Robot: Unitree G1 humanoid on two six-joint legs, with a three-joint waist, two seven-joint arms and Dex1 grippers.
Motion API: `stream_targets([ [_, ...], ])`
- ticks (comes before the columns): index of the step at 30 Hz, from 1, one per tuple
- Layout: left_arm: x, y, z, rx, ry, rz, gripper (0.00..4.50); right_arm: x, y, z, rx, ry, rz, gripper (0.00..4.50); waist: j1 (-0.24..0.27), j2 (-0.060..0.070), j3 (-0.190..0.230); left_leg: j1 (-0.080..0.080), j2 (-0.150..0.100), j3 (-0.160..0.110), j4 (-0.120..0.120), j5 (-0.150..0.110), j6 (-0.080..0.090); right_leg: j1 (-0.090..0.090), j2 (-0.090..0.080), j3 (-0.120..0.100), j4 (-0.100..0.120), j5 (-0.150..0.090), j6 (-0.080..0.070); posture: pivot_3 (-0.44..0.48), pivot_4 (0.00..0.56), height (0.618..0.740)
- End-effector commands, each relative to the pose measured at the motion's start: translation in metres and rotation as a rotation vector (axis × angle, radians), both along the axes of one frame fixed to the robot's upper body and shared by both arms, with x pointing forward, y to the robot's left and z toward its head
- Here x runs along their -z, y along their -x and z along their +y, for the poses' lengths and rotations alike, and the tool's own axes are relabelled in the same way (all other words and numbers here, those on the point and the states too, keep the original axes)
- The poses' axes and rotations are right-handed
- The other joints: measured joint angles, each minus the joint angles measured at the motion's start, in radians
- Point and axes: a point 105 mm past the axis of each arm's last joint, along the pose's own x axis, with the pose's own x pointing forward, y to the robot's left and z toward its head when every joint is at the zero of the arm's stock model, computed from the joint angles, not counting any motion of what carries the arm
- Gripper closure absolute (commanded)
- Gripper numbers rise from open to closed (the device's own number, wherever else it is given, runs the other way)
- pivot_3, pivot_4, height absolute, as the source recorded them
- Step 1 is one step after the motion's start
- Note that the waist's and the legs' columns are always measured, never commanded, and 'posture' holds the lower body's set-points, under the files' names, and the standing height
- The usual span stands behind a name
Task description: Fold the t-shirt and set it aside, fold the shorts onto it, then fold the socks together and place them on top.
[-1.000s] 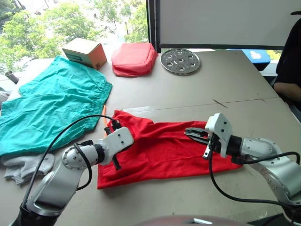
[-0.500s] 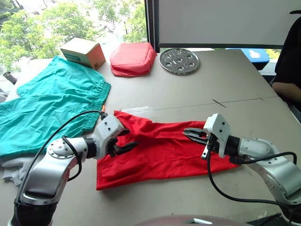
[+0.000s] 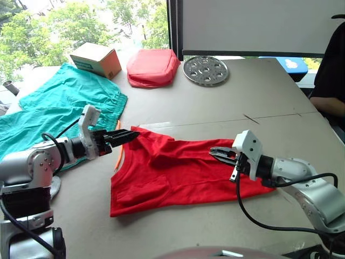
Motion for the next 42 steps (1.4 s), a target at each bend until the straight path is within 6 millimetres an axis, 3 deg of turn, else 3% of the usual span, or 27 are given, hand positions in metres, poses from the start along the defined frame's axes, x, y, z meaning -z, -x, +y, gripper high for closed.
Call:
stream_targets([
  [1, 0.004, -0.010, 0.010, -0.053, -0.100, -0.003, 0.99, -0.013, 0.005, -0.003, 0.012, -0.009, -0.060, 4.50, -0.002, 0.000, 0.000, 0.000, 0.000, 0.000, 0.000, 0.000, 0.000, 0.000, 0.000, 0.000, 0.000, 0.000, 0.000, 0.000, 0.150, 0.740],
  [8, 0.002, -0.012, 0.017, -0.078, -0.126, 0.006, 0.99, -0.015, 0.013, -0.003, 0.005, -0.024, -0.060, 4.50, 0.000, 0.000, 0.000, 0.000, 0.001, 0.001, 0.000, 0.000, 0.000, 0.000, 0.000, 0.000, 0.000, 0.000, 0.000, 0.000, 0.150, 0.740],
  [20, 0.022, -0.015, 0.017, -0.053, -0.094, 0.087, 0.99, -0.015, 0.012, -0.004, 0.005, -0.010, -0.071, 4.50, 0.000, 0.000, 0.000, 0.000, 0.000, 0.001, 0.000, 0.000, 0.000, 0.000, 0.000, 0.000, 0.000, 0.000, 0.000, 0.000, 0.150, 0.740],
  [23, 0.024, -0.015, 0.015, -0.028, -0.084, 0.102, 1.80, -0.015, 0.012, -0.005, 0.010, -0.007, -0.069, 4.50, 0.001, -0.001, 0.000, 0.000, 0.000, 0.001, 0.000, 0.000, 0.000, 0.000, 0.000, 0.000, 0.000, 0.000, 0.000, 0.000, 0.150, 0.740],
  [25, 0.024, -0.015, 0.015, -0.015, -0.070, 0.105, 2.59, -0.015, 0.013, -0.006, 0.013, -0.004, -0.067, 4.50, 0.001, -0.001, 0.000, 0.000, 0.000, 0.001, 0.000, 0.000, 0.000, 0.000, 0.000, 0.000, 0.000, 0.000, 0.000, 0.000, 0.150, 0.740],
  [28, 0.021, -0.014, 0.012, 0.016, -0.042, 0.105, 4.24, -0.015, 0.013, -0.006, 0.014, -0.003, -0.067, 4.50, 0.001, -0.001, 0.000, 0.000, 0.000, 0.001, 0.000, 0.000, 0.000, 0.000, 0.000, 0.000, 0.000, 0.000, 0.000, 0.000, 0.150, 0.740],
  [29, 0.018, -0.014, 0.012, 0.022, -0.026, 0.106, 4.45, -0.015, 0.013, -0.006, 0.016, -0.003, -0.067, 4.50, 0.002, -0.001, 0.000, 0.000, 0.000, 0.001, 0.000, 0.000, 0.000, 0.000, 0.000, 0.000, 0.000, 0.000, 0.000, 0.000, 0.150, 0.740],
  [36, -0.004, -0.011, 0.016, 0.024, 0.136, 0.183, 4.45, -0.015, 0.012, -0.006, 0.017, -0.002, -0.066, 4.50, 0.000, -0.003, -0.001, 0.000, 0.000, 0.001, 0.000, 0.000, 0.000, 0.000, 0.000, 0.000, 0.000, 0.000, 0.000, 0.000, 0.150, 0.740],
  [42, 0.003, 0.006, 0.028, 0.040, 0.122, 0.348, 4.45, -0.014, 0.011, -0.005, 0.009, 0.000, -0.068, 4.50, -0.001, -0.002, -0.001, 0.000, 0.001, 0.001, 0.000, 0.000, 0.000, 0.000, 0.000, 0.000, 0.001, 0.000, 0.000, 0.000, 0.150, 0.740],
])
